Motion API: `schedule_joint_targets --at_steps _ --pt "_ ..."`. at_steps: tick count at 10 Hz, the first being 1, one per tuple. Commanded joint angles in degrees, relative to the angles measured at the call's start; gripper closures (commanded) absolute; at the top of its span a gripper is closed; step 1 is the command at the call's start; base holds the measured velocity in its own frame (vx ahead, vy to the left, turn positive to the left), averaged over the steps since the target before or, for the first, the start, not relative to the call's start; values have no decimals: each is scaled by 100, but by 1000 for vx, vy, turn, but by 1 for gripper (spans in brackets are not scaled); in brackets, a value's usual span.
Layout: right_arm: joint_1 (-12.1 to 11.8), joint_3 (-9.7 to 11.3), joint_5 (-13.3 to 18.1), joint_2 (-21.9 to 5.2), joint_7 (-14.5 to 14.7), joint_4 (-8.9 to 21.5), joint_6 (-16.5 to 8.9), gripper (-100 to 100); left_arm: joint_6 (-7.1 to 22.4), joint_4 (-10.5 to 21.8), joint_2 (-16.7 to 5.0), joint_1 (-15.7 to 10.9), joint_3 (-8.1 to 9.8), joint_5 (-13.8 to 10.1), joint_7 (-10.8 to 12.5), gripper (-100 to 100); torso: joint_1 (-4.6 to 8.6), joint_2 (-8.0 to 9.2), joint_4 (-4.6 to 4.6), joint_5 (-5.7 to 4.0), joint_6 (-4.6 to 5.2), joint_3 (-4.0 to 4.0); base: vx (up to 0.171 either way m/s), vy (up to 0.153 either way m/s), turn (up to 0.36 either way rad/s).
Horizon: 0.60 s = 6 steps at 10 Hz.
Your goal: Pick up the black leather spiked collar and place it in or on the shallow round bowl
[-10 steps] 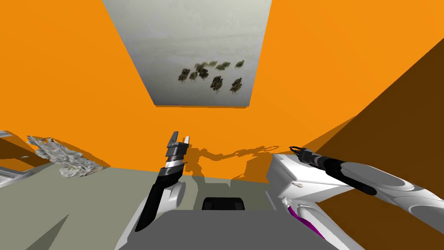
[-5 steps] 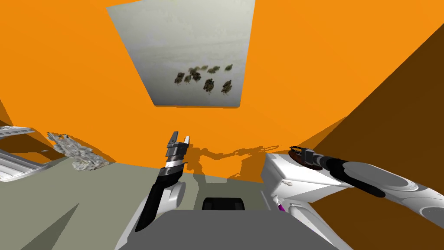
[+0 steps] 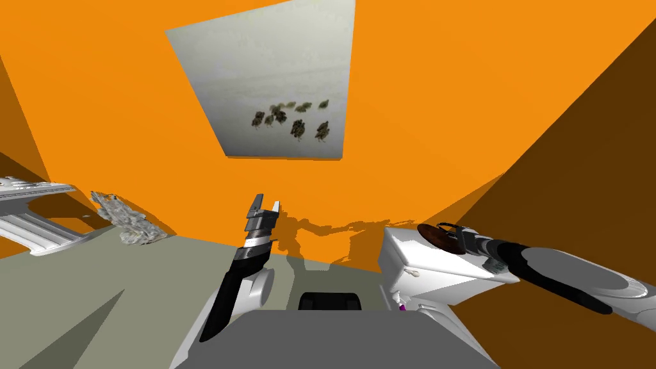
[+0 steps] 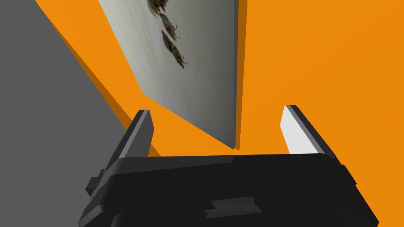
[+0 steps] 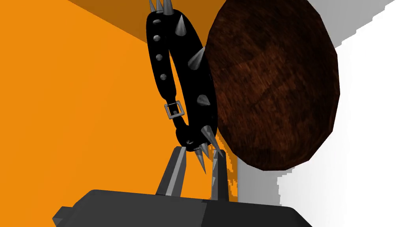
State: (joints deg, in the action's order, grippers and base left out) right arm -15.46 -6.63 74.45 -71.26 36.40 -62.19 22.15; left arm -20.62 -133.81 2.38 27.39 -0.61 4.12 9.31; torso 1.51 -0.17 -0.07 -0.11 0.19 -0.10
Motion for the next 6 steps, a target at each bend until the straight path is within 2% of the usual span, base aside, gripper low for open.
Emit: schedule_joint_targets --at_steps 1,3,4,6 --pt "83 -34 -54 37 144 265 142 100 0 0 0 0 0 0 0 0 0 0 0 0 0 0 47 -93 -6" --pt "63 -8 -36 15 69 244 102 100 0 0 1 0 -1 0 0 0 -57 -6 -1 12 -11 -4 17 -16 -6" --pt "67 -6 -36 17 85 260 116 -100 0 0 1 0 -1 0 0 0 -75 -2 1 18 -13 -1 0 0 0" --pt "66 -5 -36 17 84 259 115 -100 0 0 2 -1 -2 0 0 0 -86 3 3 22 -14 2 0 0 0"
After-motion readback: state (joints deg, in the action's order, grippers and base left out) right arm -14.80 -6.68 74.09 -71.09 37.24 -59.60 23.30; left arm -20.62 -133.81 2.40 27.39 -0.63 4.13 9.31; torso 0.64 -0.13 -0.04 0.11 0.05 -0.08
